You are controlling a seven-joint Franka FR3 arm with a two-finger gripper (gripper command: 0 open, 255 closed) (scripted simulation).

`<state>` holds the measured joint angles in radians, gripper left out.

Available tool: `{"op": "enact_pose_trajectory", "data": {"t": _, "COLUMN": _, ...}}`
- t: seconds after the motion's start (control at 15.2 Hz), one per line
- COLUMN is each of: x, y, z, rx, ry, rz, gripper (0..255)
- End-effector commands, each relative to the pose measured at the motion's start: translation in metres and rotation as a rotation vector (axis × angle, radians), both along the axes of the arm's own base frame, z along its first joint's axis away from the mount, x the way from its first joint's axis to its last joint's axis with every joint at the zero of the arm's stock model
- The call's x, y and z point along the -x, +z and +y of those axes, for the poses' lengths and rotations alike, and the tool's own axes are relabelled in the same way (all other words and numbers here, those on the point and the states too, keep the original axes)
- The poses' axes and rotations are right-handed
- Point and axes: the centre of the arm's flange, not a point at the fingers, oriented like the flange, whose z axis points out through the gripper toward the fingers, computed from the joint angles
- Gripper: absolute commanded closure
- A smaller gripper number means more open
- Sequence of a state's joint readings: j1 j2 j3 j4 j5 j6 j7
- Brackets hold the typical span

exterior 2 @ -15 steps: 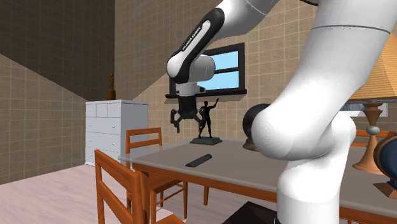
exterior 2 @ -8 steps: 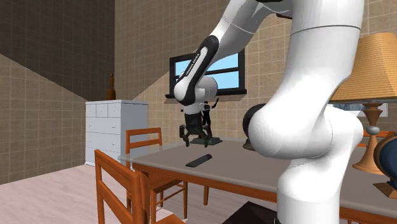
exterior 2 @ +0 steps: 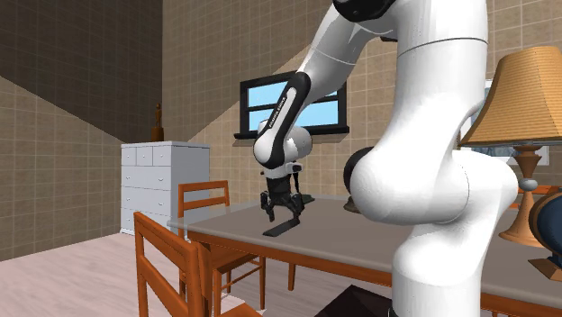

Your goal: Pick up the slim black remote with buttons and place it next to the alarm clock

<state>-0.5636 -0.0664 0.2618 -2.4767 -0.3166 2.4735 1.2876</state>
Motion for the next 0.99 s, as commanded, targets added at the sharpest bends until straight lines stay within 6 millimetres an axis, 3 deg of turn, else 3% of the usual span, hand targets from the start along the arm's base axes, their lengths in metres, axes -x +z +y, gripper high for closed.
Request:
{"op": "enact_pose_trajectory", "data": {"t": 0.0, "x": -0.0005, "y": -0.0126, "z": -0.0037, "rx": 0.000, "ry": 0.000, "rz": -0.001, "gripper": 0}}
{"op": "enact_pose_trajectory", "data": {"t": 0.53, "x": -0.0005, "y": -0.0125, "z": -0.0037, "rx": 0.000, "ry": 0.000, "rz": 0.000, "gripper": 0}}
{"op": "enact_pose_trajectory", "data": {"t": 0.59, "x": -0.0005, "y": -0.0125, "z": -0.0037, "rx": 0.000, "ry": 0.000, "rz": 0.000, "gripper": 255}}
{"op": "enact_pose_trajectory", "data": {"t": 0.92, "x": 0.0024, "y": -0.0130, "z": -0.0041, "rx": 0.000, "ry": 0.000, "rz": -0.001, "gripper": 255}}
